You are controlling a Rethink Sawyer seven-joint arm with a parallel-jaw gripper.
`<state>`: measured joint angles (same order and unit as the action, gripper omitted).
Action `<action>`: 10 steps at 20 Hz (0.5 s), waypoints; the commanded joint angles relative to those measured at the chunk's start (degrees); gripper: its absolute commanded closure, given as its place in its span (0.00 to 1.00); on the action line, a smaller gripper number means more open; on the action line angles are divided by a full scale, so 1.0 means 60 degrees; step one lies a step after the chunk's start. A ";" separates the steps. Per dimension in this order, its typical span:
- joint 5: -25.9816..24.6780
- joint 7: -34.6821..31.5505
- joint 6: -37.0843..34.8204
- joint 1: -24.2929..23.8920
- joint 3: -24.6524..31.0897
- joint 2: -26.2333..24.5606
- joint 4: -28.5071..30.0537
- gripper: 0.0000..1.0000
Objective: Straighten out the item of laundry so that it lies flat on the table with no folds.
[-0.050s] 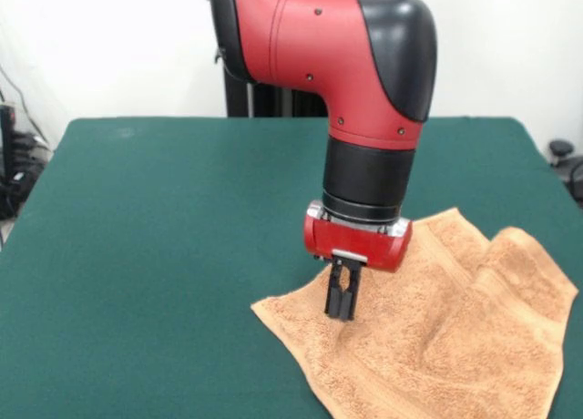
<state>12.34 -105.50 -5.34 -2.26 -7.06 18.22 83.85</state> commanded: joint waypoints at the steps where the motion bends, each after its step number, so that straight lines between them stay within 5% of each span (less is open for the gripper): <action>1: -0.0456 -0.0749 -0.0139 0.0086 0.1214 -0.0697 -0.0364 1.00; 10: -0.0564 -0.0694 -0.0087 -0.0013 0.1195 -0.0773 -0.0485 1.00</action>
<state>11.94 -105.50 -5.35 -2.31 -6.88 16.32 82.04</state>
